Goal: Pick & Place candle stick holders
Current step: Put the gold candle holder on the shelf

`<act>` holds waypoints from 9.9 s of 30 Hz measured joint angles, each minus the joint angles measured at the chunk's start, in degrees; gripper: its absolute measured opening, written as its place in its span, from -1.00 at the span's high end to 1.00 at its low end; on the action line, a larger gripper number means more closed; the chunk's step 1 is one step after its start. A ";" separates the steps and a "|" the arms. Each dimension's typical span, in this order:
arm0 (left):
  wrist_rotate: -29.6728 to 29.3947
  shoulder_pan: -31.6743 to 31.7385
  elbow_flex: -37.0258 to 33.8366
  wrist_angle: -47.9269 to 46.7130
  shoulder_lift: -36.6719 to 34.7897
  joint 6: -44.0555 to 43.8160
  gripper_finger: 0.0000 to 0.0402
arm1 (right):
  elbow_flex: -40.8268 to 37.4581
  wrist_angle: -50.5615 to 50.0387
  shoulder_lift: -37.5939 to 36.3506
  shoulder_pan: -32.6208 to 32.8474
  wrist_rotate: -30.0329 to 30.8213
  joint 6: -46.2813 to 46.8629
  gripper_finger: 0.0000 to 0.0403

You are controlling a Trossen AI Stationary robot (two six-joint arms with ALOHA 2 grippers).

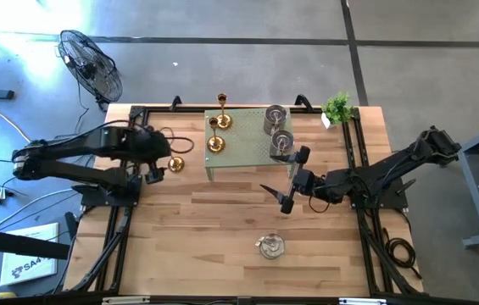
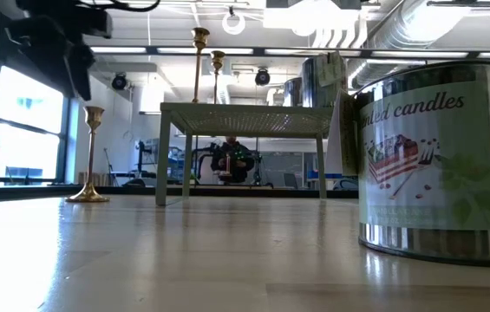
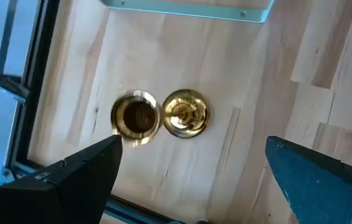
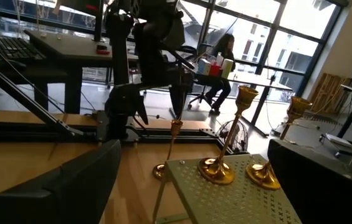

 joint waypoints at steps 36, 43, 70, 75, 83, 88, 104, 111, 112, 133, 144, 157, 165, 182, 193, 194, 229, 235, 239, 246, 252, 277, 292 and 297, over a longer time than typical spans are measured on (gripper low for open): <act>19.41 27.30 13.74 -6.07 11.62 22.44 -0.93 | 0.00 -3.50 0.02 0.02 -0.13 2.78 -0.99; 20.98 28.52 13.72 -7.76 16.54 22.45 -0.93 | 0.00 -3.85 0.02 0.02 -0.12 2.78 -0.99; 14.90 28.50 13.70 -7.92 18.97 10.56 -0.93 | 0.00 -4.70 0.02 0.02 -0.09 3.17 -0.99; 15.05 28.50 13.70 -7.92 18.97 8.44 -0.93 | 0.00 -4.69 0.02 0.02 -0.09 3.19 -0.99; 17.87 28.43 13.67 -8.06 19.36 8.41 -0.93 | 0.00 -4.70 0.02 -0.01 -0.07 3.12 -0.99; 17.58 28.37 13.65 -8.14 20.90 7.40 -0.93 | 0.00 -4.77 0.02 0.02 -0.09 3.04 -0.99; 13.33 24.01 13.63 -7.78 25.38 5.91 -0.93 | -0.02 -6.43 0.02 0.01 -0.16 4.31 -0.99; 13.33 23.98 13.65 -7.93 25.38 5.29 -0.89 | -0.01 -6.63 0.02 0.00 -0.24 4.31 -0.99; 13.32 23.98 13.65 -7.90 25.38 5.30 -0.87 | -0.01 -6.71 0.02 0.01 -0.26 4.31 -0.99; 13.51 23.98 13.65 -8.27 25.38 2.89 0.15 | -0.02 -6.93 0.02 0.02 -0.31 4.55 -0.99; 12.23 23.98 13.65 -9.47 25.38 2.85 0.32 | -0.01 -7.08 0.02 0.02 -0.31 4.59 -0.99; 9.75 17.99 13.66 -13.67 24.15 3.05 0.30 | -0.02 -6.69 0.02 0.80 -2.10 5.63 -0.99; 8.50 9.51 19.30 -20.59 23.34 -4.08 0.30 | -0.02 -1.59 0.02 4.92 -1.55 1.20 -0.99; 14.55 -8.82 35.36 -21.43 23.34 -16.73 0.30 | -0.02 -1.46 0.02 11.31 5.99 1.01 -0.99; 19.14 -16.00 35.36 -21.47 23.65 -23.51 0.30 | -0.02 -1.66 0.02 13.39 8.98 1.01 -0.99; 19.20 -16.39 35.36 -21.47 23.91 -23.69 0.30 | -0.02 -1.64 0.02 13.46 9.29 1.01 -0.99; 6.89 -12.65 65.92 -21.47 40.83 -1.35 0.30 | -0.02 -2.14 0.02 19.47 17.73 1.03 -0.99; 8.10 -6.78 65.93 -21.43 41.57 2.02 0.30 | -0.02 -2.93 0.02 19.47 17.74 1.01 -0.99; 9.30 -5.41 66.17 -21.53 41.43 3.90 0.30 | -0.02 -3.71 0.02 19.47 17.75 1.01 -0.99; 7.91 -5.18 71.38 -21.40 43.31 5.90 0.30 | -0.02 -4.46 0.02 18.82 17.73 1.01 -0.99; 7.35 -5.20 78.42 -21.36 48.69 8.79 0.30 | -0.02 -5.55 0.02 18.18 17.66 1.51 -0.99; 13.57 0.76 79.31 -21.43 50.80 8.71 0.30 | -0.02 -8.60 0.02 18.27 16.83 4.50 -0.99; 14.54 1.17 74.22 -20.99 52.46 8.95 0.30 | -0.02 -9.88 0.02 18.27 16.06 5.77 -0.99; 13.43 1.16 74.27 -21.18 52.54 8.98 0.30 | -0.02 -9.88 0.01 18.27 16.04 5.73 -0.99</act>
